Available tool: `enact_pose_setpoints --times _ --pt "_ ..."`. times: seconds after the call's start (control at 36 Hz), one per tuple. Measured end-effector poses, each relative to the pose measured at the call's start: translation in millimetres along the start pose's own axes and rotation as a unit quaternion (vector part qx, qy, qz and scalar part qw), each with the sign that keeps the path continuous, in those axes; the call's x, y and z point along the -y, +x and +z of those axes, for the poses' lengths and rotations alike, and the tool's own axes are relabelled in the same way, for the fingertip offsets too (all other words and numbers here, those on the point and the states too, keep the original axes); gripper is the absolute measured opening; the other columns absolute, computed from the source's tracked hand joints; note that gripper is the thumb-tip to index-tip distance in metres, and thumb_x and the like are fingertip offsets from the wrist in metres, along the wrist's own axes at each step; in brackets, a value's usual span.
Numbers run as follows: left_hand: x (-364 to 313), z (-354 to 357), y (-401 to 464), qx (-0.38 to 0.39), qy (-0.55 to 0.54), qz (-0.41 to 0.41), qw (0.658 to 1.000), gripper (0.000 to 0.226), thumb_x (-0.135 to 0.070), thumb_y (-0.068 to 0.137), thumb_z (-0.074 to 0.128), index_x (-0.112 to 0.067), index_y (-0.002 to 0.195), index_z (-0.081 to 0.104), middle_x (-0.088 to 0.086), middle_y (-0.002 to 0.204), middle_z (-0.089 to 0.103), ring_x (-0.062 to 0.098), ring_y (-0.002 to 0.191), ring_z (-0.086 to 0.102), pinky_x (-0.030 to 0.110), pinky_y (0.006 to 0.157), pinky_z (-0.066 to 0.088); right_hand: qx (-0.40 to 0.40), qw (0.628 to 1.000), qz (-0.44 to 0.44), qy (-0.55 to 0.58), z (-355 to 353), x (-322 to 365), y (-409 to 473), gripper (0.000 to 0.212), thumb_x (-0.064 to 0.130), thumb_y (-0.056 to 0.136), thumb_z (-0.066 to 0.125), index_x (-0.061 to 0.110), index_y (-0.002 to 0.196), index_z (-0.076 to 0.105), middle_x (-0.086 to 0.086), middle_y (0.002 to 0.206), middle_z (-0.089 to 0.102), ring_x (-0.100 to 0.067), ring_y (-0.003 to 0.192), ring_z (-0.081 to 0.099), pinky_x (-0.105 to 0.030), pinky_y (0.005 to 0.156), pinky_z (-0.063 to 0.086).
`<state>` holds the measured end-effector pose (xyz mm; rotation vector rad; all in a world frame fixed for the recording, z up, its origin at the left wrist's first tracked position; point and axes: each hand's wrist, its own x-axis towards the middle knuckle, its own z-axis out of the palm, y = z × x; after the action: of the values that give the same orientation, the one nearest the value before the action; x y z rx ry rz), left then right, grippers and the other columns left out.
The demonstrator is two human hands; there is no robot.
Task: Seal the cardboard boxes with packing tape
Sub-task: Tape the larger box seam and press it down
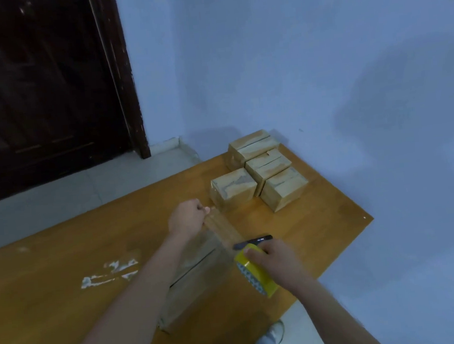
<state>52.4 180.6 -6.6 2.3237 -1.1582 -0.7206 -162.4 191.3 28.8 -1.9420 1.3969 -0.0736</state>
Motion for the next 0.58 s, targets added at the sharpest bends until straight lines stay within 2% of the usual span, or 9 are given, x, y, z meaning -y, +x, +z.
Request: enact_pose_setpoints --times 0.08,0.17,0.25,0.36,0.5,0.58 --pt "7.6 12.9 -3.6 -0.021 0.012 0.012 1.000 0.022 -0.032 0.098 0.049 -0.017 0.083 0.056 0.002 0.083 0.063 0.019 0.076 0.057 0.028 0.054 0.035 0.004 0.999 0.020 -0.034 4.0 4.3 4.6 0.047 0.043 0.090 0.055 0.019 0.055 0.035 0.005 0.052 0.034 -0.007 0.046 0.034 -0.022 0.046 0.023" --pt "13.9 23.7 -5.6 -0.044 -0.011 0.019 0.999 0.023 -0.032 0.099 0.047 -0.017 0.083 0.052 0.003 0.079 0.060 0.021 0.072 0.057 0.029 0.055 0.039 0.009 0.998 0.022 -0.057 5.4 8.9 7.1 0.042 0.040 0.093 0.052 0.026 0.058 0.033 0.007 0.054 0.034 -0.005 0.045 0.034 -0.019 0.043 0.021" --pt "21.6 31.6 -5.6 -0.057 -0.045 0.028 0.997 0.024 -0.031 0.098 0.049 -0.016 0.079 0.049 0.004 0.079 0.055 0.022 0.073 0.053 0.030 0.056 0.032 0.021 0.997 0.017 -0.073 8.9 9.6 7.6 0.040 0.038 0.093 0.052 0.030 0.061 0.031 0.008 0.055 0.036 -0.004 0.047 0.037 -0.018 0.042 0.022" --pt "27.6 36.2 -4.4 -0.073 -0.130 0.024 0.988 0.021 -0.026 0.096 0.053 -0.013 0.079 0.054 0.003 0.082 0.052 0.019 0.075 0.049 0.029 0.056 0.031 0.030 0.997 0.028 -0.071 18.3 4.8 13.1 0.035 0.042 0.092 0.051 0.013 0.073 0.052 0.004 0.060 0.045 -0.010 0.053 0.044 -0.025 0.051 0.032" --pt "30.0 38.6 -2.3 -0.063 -0.164 0.012 0.984 0.023 -0.025 0.094 0.056 -0.014 0.074 0.053 0.005 0.083 0.054 0.018 0.075 0.049 0.029 0.057 0.033 0.040 0.995 0.037 -0.085 19.6 1.1 18.1 0.042 0.039 0.092 0.051 0.017 0.061 0.035 0.004 0.054 0.034 -0.007 0.046 0.034 -0.023 0.045 0.022" --pt "30.1 40.4 -2.0 -0.056 -0.175 0.016 0.983 0.025 -0.024 0.093 0.057 -0.016 0.070 0.050 0.004 0.079 0.053 0.015 0.071 0.047 0.027 0.056 0.033 0.050 0.995 0.053 -0.068 20.2 -6.3 19.9 0.037 0.039 0.091 0.053 0.016 0.065 0.041 0.002 0.057 0.035 -0.010 0.049 0.035 -0.025 0.048 0.023"
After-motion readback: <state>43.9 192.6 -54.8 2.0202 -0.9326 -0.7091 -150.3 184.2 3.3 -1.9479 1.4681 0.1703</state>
